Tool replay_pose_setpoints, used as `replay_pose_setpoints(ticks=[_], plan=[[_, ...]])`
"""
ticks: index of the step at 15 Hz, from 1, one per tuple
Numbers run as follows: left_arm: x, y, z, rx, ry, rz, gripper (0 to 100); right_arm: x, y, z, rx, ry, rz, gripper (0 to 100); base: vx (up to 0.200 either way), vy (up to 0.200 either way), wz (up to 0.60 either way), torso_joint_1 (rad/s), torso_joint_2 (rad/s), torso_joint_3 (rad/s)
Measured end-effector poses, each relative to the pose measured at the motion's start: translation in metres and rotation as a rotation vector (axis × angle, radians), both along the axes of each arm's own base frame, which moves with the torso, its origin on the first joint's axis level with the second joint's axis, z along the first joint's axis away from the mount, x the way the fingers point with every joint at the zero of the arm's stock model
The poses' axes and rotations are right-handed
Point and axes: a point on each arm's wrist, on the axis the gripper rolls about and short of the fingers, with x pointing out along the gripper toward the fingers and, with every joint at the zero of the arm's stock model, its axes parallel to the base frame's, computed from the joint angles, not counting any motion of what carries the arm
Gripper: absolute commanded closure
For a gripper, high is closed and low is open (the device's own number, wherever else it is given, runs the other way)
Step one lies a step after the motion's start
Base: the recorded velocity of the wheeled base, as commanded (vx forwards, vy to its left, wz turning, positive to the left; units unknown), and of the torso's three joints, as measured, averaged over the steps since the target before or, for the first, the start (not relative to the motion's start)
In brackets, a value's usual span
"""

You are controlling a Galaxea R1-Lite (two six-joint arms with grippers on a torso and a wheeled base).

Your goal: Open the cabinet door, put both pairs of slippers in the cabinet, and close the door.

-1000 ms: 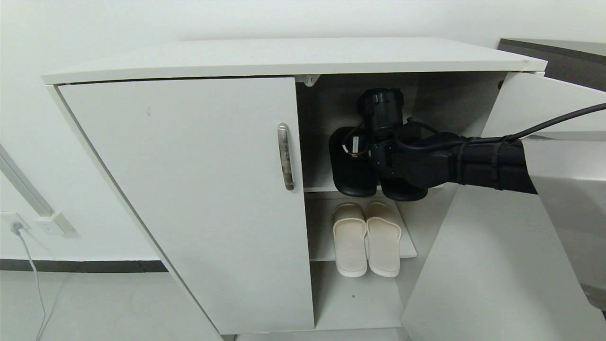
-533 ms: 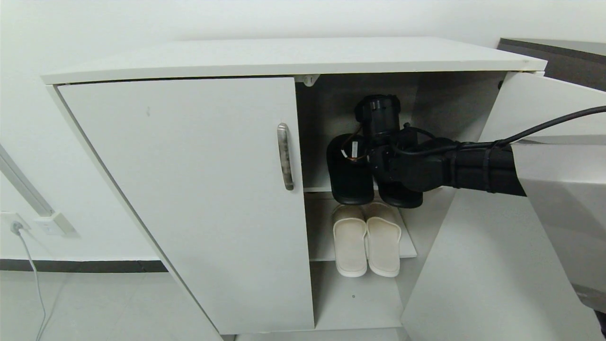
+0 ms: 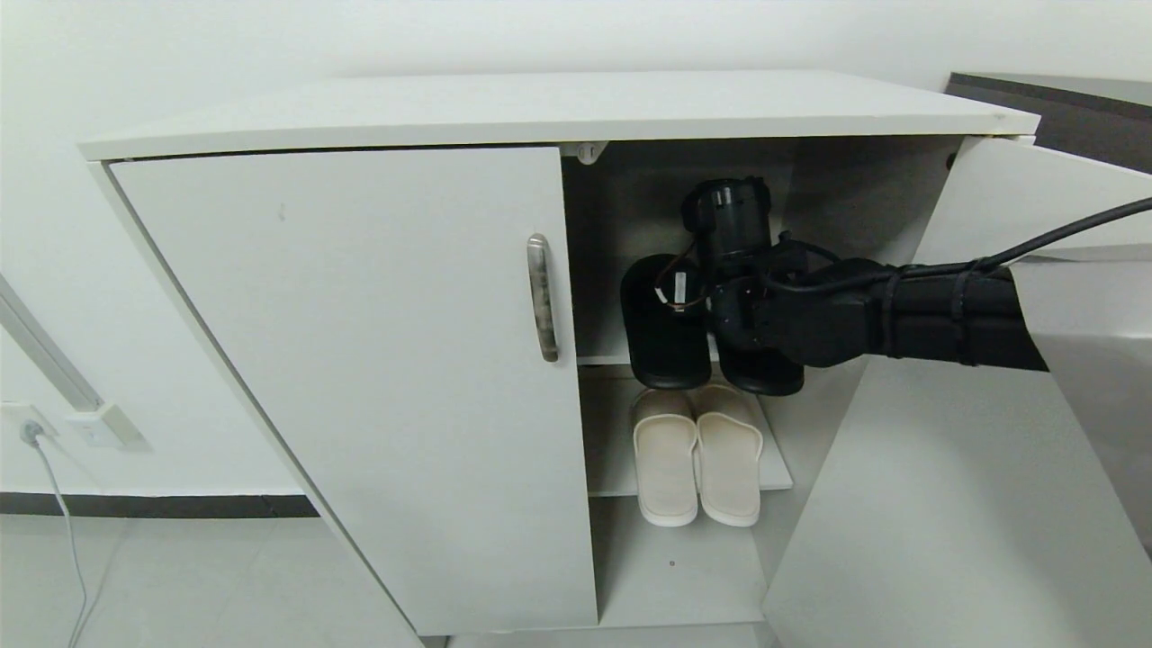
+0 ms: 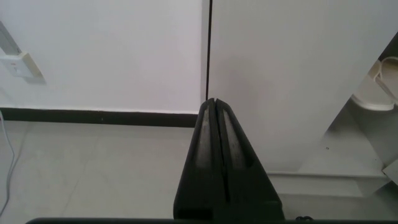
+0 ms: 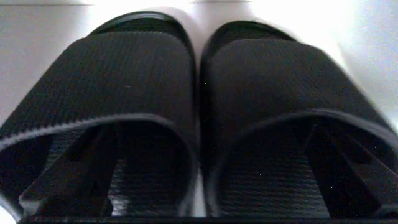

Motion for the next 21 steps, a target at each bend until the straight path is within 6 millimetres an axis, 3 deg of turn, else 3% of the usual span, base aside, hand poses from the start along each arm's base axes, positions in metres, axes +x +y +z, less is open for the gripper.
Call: replay_pose_setpoints(ticks=[9, 18, 19, 21], plan=[[0.0, 0.0, 0.0, -0.002, 0.0, -0.001, 100, -0.046, 0.001, 0.007, -0.017, 0.005, 0.036, 0, 0.0, 0.0, 0.0, 0.0, 0.0, 0.0], [0.0, 0.0, 0.0, 0.0, 0.0, -0.002, 100, -0.142, -0.011, 0.005, 0.006, -0.086, 0.197, 0, 0.0, 0.0, 0.0, 0.0, 0.0, 0.0], [0.0, 0.0, 0.0, 0.0, 0.0, -0.003, 100, -0.151, -0.012, 0.005, 0.009, -0.106, 0.217, 100, 0.0, 0.0, 0.0, 0.0, 0.0, 0.0], [0.0, 0.0, 0.0, -0.002, 0.0, -0.004, 100, -0.162, -0.015, -0.002, 0.011, -0.125, 0.243, 100, 0.0, 0.0, 0.0, 0.0, 0.0, 0.0]])
